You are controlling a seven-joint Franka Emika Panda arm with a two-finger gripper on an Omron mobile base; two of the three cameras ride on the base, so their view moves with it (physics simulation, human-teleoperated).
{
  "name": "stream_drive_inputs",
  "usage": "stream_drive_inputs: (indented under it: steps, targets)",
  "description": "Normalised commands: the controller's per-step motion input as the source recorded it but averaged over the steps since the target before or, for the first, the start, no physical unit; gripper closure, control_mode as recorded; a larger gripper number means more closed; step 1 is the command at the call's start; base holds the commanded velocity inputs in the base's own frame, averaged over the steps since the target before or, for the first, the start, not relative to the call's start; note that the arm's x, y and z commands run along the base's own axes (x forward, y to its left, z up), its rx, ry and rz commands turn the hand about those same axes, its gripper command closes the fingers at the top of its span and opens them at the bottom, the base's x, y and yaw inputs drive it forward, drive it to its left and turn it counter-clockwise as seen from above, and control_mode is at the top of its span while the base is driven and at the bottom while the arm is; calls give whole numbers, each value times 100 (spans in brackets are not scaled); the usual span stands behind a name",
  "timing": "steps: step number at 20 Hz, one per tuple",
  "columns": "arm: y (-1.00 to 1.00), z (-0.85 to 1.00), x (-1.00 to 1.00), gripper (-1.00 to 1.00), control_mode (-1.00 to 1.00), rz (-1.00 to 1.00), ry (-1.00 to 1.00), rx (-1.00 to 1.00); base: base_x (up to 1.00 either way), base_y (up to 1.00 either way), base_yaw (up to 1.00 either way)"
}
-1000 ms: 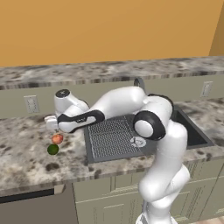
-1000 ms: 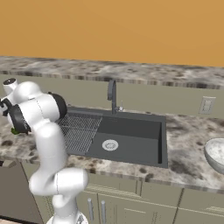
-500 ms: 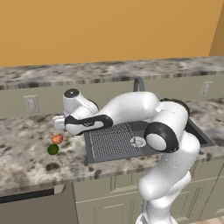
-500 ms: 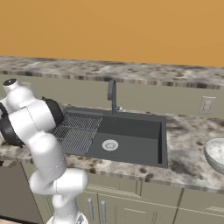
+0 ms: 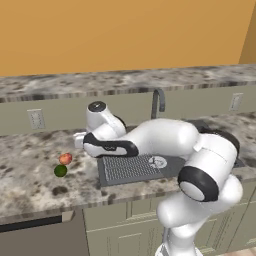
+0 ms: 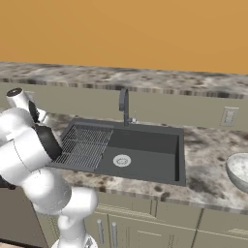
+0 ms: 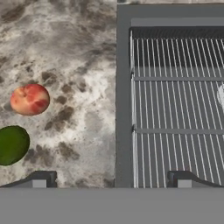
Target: Remove the lime and peach from the sink. Then move the bowl and cup from the counter to the sink for washing.
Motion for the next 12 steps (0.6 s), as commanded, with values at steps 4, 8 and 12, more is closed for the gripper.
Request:
stream_drive_inputs:
  steps: [4, 8, 12]
  targets:
    - [-50, 17, -30, -100, -100, 0, 0, 0, 0, 0, 0]
    - [-50, 16, -30, -100, -100, 0, 0, 0, 0, 0, 0]
    - [-48, 15, -26, -100, -100, 0, 0, 0, 0, 0, 0]
